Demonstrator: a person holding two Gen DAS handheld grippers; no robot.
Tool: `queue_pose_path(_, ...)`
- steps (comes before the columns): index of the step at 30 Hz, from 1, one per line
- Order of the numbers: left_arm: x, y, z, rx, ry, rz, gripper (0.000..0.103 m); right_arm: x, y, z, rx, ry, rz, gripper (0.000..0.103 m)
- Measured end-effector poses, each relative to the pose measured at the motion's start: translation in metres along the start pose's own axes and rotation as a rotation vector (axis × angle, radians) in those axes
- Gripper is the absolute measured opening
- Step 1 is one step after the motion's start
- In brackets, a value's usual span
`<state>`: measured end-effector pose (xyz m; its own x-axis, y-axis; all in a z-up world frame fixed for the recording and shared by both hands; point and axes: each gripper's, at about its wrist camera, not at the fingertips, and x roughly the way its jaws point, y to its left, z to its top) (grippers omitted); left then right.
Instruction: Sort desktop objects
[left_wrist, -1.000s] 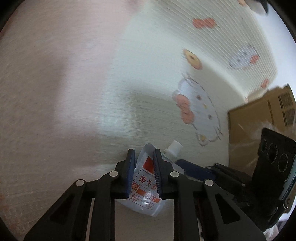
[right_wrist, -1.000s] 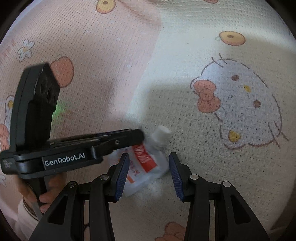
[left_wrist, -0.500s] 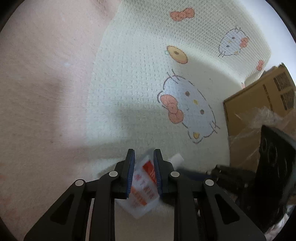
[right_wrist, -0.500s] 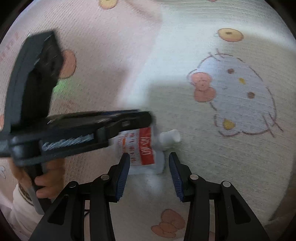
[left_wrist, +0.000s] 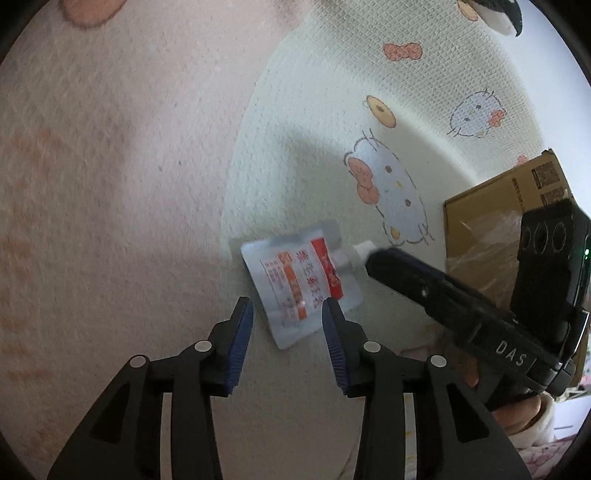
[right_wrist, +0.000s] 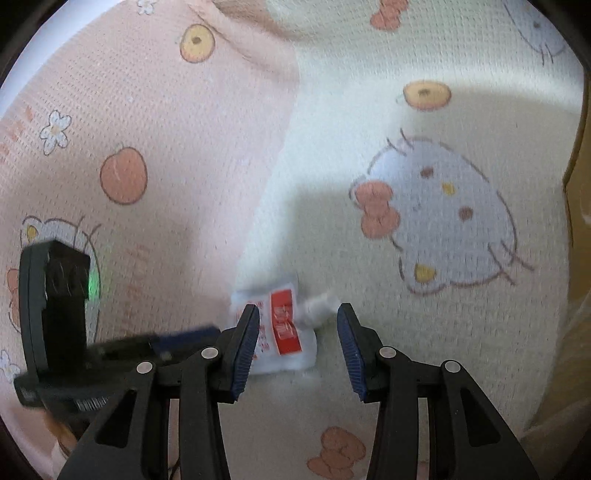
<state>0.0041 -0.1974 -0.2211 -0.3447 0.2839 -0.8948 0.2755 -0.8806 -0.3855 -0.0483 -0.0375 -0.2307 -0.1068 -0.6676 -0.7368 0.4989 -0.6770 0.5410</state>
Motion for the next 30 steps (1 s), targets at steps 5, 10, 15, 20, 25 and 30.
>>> queue_pose_path(5, 0.009, 0.003, -0.006, -0.050, 0.006, -0.020, 0.042, 0.009, 0.011, 0.004, -0.127, -0.001, -0.085, 0.041)
queue_pose_path(10, 0.015, 0.008, -0.003, -0.073, 0.010, -0.012, 0.032, 0.014, 0.003, 0.005, -0.117, 0.018, -0.083, 0.039)
queue_pose_path(15, 0.010, 0.015, 0.006, -0.060, 0.006, 0.053, 0.016, 0.013, 0.002, 0.009, -0.119, 0.040, -0.056, 0.039)
queue_pose_path(20, -0.004, 0.026, 0.011, -0.066, -0.020, 0.076, 0.016, 0.017, 0.003, 0.004, -0.130, 0.105, 0.015, 0.039)
queue_pose_path(25, -0.004, 0.034, 0.017, -0.104, -0.017, 0.066, 0.023, 0.020, -0.015, 0.004, -0.061, 0.129, 0.036, 0.039)
queue_pose_path(30, 0.009, 0.027, 0.020, -0.078, 0.025, 0.035, 0.032, 0.020, -0.026, 0.003, -0.025, 0.125, 0.063, 0.039)
